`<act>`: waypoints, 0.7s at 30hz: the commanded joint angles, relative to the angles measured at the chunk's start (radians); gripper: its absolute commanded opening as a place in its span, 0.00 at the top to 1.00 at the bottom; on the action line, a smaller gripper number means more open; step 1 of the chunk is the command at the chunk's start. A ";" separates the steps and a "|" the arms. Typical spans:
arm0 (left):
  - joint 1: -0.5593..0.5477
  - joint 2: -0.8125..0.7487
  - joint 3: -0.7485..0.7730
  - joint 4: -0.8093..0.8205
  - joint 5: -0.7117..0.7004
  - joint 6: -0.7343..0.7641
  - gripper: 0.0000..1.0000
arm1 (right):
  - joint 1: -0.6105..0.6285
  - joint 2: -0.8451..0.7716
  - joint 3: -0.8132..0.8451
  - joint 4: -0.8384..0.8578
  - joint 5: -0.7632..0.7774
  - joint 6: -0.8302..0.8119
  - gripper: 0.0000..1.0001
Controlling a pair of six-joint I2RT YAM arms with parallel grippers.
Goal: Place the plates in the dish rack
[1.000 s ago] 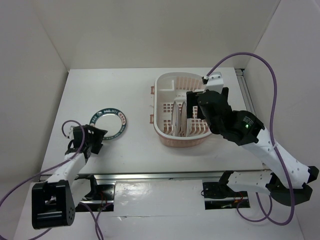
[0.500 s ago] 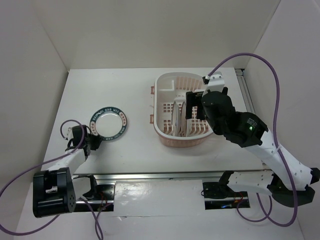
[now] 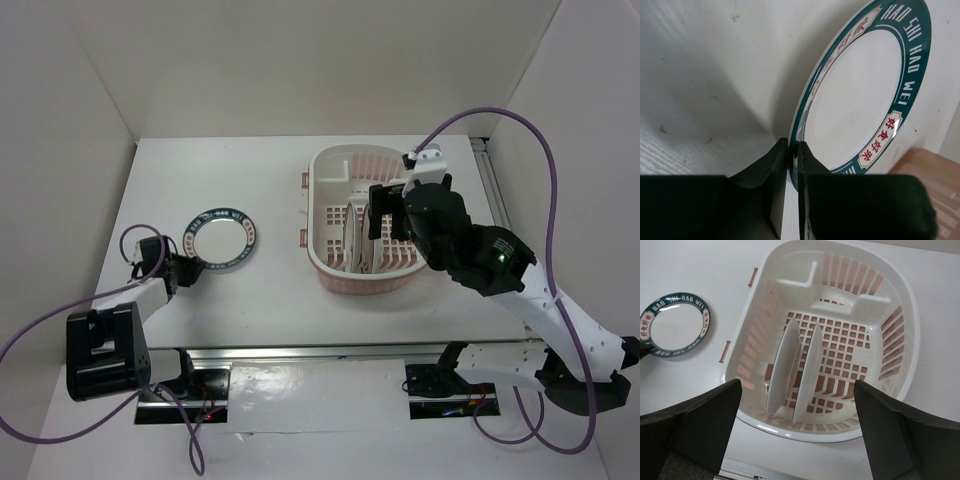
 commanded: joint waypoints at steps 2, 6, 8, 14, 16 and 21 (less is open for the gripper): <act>0.006 -0.152 0.079 -0.139 -0.002 0.105 1.00 | 0.007 0.038 -0.008 0.108 -0.083 -0.068 0.00; 0.006 -0.344 0.193 -0.270 -0.011 0.200 1.00 | 0.007 0.040 -0.045 0.302 -0.235 -0.091 0.00; 0.006 -0.396 0.263 -0.344 -0.025 0.211 1.00 | 0.007 0.069 -0.017 0.302 -0.246 -0.091 0.00; 0.015 -0.544 0.339 -0.366 0.105 0.297 1.00 | -0.072 0.212 0.065 0.405 -0.491 -0.145 0.00; 0.015 -0.576 0.349 -0.323 0.218 0.329 1.00 | -0.170 0.270 0.078 0.484 -0.754 -0.154 0.00; 0.015 -0.694 0.338 -0.234 0.411 0.338 1.00 | -0.270 0.385 0.183 0.570 -0.955 -0.154 0.00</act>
